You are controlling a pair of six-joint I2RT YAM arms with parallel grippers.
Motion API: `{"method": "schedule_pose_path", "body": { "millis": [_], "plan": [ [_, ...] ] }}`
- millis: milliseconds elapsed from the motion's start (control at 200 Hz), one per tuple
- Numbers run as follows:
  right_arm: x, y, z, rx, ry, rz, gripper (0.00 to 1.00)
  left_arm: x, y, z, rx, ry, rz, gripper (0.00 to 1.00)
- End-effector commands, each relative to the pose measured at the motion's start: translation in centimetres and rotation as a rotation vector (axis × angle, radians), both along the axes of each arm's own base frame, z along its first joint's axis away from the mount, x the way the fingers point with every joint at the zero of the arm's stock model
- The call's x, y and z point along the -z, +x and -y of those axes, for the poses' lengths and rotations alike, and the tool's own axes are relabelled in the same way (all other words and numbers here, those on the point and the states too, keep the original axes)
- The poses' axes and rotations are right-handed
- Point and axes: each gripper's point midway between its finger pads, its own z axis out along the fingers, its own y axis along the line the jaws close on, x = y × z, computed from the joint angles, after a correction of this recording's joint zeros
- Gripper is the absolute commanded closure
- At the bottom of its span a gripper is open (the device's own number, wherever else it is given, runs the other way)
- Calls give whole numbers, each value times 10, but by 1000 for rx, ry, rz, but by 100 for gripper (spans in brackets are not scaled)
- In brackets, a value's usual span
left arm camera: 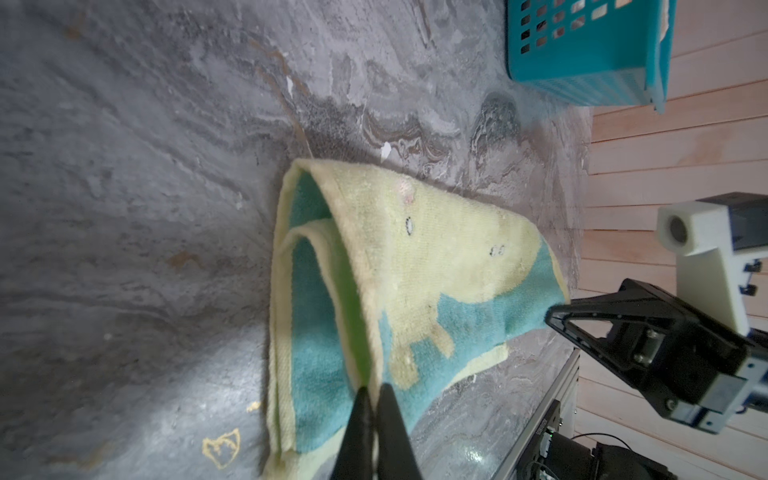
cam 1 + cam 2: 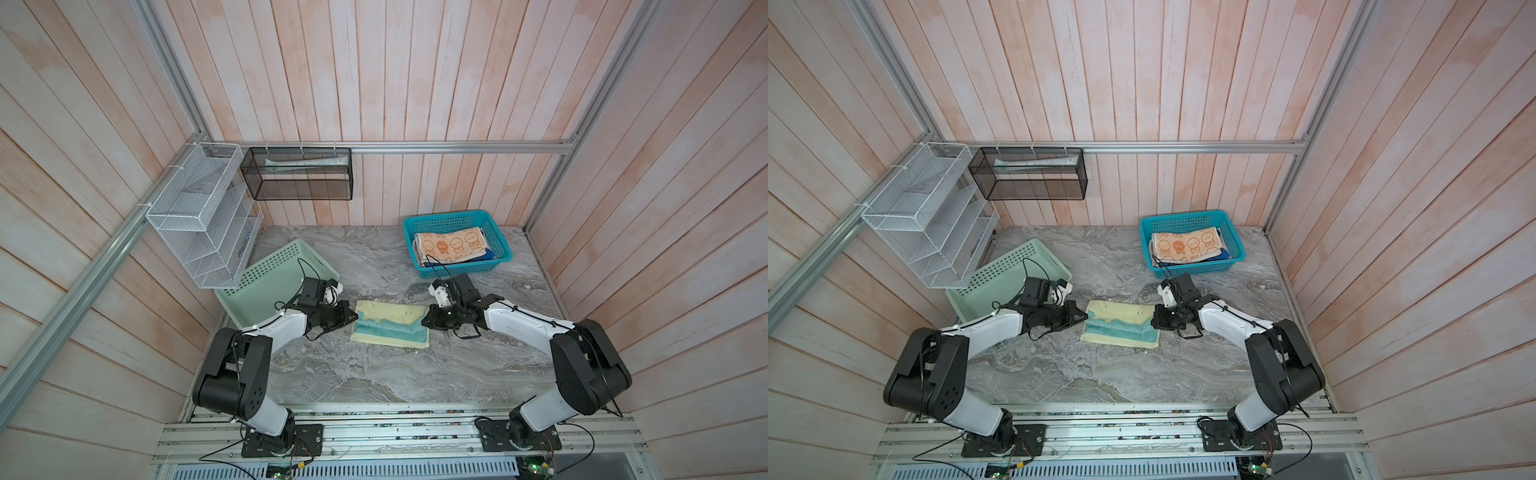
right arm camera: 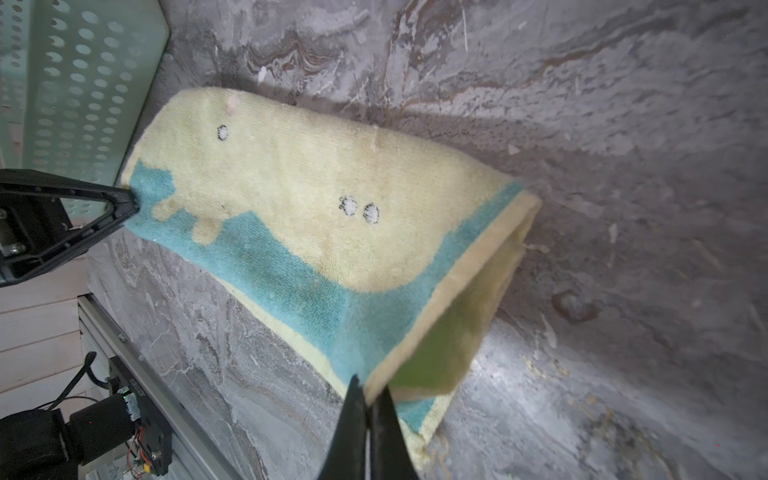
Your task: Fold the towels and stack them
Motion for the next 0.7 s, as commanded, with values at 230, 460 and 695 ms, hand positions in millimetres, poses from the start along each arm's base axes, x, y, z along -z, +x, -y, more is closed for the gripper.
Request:
{"method": "schedule_pose_path", "body": {
  "millis": [230, 460, 695],
  "plan": [
    [-5, -40, 11, 22, 49, -83, 100, 10, -37, -16, -5, 54, -74, 100],
    [19, -66, 21, 42, 36, -179, 50, 30, -54, -37, -102, 152, -148, 62],
    [12, -44, 31, 117, 34, -144, 40, -19, -17, -18, -105, 136, 8, 66]
  ]
}}
